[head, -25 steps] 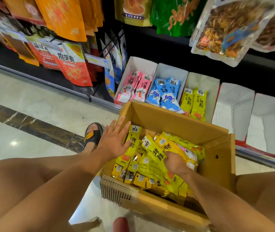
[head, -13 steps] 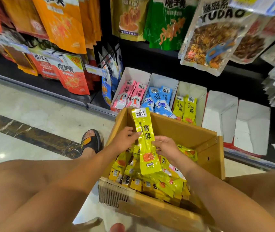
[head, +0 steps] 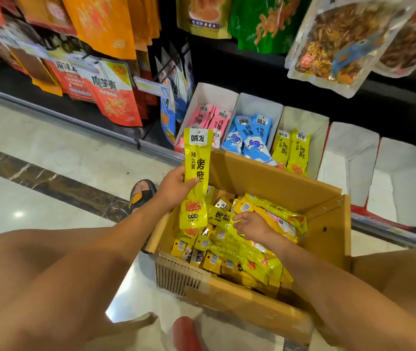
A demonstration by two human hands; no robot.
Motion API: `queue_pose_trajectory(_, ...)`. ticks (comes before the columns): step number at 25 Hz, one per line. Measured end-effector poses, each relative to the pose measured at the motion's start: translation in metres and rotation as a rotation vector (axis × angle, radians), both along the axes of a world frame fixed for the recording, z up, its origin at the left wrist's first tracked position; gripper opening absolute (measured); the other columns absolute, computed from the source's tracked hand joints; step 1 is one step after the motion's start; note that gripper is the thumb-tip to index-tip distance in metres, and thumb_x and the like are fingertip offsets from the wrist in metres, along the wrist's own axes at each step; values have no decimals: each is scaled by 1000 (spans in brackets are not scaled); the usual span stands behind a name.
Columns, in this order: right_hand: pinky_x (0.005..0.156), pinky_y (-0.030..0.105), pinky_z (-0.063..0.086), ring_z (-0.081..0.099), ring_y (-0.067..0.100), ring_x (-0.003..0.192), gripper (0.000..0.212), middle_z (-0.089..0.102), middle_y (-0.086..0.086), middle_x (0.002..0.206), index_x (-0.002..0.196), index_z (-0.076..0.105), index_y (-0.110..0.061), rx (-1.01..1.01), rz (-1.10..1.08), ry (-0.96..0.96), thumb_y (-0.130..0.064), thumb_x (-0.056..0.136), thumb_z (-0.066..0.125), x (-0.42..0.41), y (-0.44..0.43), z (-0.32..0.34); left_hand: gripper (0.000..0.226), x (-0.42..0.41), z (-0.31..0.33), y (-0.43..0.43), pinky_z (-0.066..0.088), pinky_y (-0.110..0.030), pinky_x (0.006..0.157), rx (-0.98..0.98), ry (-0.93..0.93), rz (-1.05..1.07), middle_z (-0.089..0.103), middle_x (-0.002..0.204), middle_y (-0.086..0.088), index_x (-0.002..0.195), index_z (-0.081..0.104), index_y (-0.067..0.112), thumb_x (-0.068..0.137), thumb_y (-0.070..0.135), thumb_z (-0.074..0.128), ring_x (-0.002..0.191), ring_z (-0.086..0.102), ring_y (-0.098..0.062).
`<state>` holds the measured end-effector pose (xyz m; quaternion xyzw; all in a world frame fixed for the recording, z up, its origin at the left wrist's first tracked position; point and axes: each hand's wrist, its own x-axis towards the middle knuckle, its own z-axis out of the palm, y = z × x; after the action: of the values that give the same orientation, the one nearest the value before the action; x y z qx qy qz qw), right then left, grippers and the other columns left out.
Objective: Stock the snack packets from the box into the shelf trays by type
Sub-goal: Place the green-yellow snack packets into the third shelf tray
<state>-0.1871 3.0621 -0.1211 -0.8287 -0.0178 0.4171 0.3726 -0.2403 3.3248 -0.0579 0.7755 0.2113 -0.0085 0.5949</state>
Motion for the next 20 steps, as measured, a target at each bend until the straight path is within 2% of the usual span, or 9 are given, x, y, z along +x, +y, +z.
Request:
queue_pose_trajectory(2, 86, 33, 52, 66, 25, 107, 23, 69, 7, 119, 117, 67, -18, -179, 282, -123, -16, 95, 61, -11, -15, -25, 23, -5, -4, 10, 56, -42, 97, 42, -18, 12, 74, 117, 6, 117, 68, 30, 98, 16, 67, 108, 70, -14)
queue_pose_trajectory(5, 99, 33, 47, 55, 25, 127, 45, 58, 5, 139, 139, 54, -17, -376, 645, -211, -21, 94, 58, -32, -36, -56, 24, -7, -8, 13, 57, -42, 97, 27, -25, 9, 73, 115, 6, 116, 67, 31, 99, 15, 67, 108, 70, -12)
queue_pose_trajectory(8, 88, 37, 51, 57, 29, 121, 46, 58, 6, 132, 136, 52, -20, -505, 790, -270, -22, 91, 57, -47, -39, -70, 26, -5, -14, 18, 58, -44, 95, 2, -41, 29, 74, 114, 7, 109, 69, 38, 98, 14, 67, 106, 71, -13)
queue_pose_trajectory(10, 76, 36, 49, 60, 29, 115, 40, 56, 8, 124, 131, 51, -18, -574, 851, -330, -21, 91, 56, -54, -33, -71, 24, -5, -16, 17, 59, -40, 92, -19, -44, 63, 74, 110, 9, 108, 69, 35, 99, 12, 66, 100, 72, -9)
queue_pose_trajectory(12, 71, 36, 48, 62, 29, 110, 39, 57, 7, 121, 130, 49, -17, -649, 902, -391, -19, 92, 58, -59, -29, -73, 21, -4, -17, 16, 60, -31, 86, -37, -40, 84, 74, 108, 10, 115, 69, 24, 99, 10, 65, 96, 72, -3)
queue_pose_trajectory(14, 69, 35, 47, 64, 27, 107, 39, 61, 5, 118, 128, 51, -18, -699, 917, -470, -11, 91, 58, -61, -24, -72, 21, -4, -18, 16, 59, -24, 81, -60, -35, 92, 74, 106, 12, 119, 67, 17, 100, 9, 64, 93, 72, 0)
queue_pose_trajectory(16, 73, 35, 50, 66, 26, 105, 35, 66, 4, 114, 122, 57, -19, -717, 934, -516, -6, 90, 54, -61, -20, -67, 22, -3, -18, 16, 59, -23, 81, -69, -30, 93, 74, 105, 14, 119, 67, 18, 100, 9, 64, 93, 73, -1)
queue_pose_trajectory(18, 79, 35, 51, 66, 27, 105, 30, 68, 5, 112, 116, 61, -18, -678, 899, -472, -8, 90, 52, -53, -18, -62, 22, -4, -18, 16, 59, -25, 81, -74, -23, 95, 74, 105, 13, 120, 67, 17, 100, 10, 64, 93, 73, -2)
queue_pose_trajectory(20, 77, 33, 51, 67, 28, 100, 23, 69, 6, 107, 107, 66, -14, -566, 699, -307, -12, 88, 52, -40, -17, -57, 24, -3, -16, 15, 60, -27, 83, -83, -11, 100, 75, 108, 9, 123, 67, 16, 100, 12, 64, 95, 74, -5)
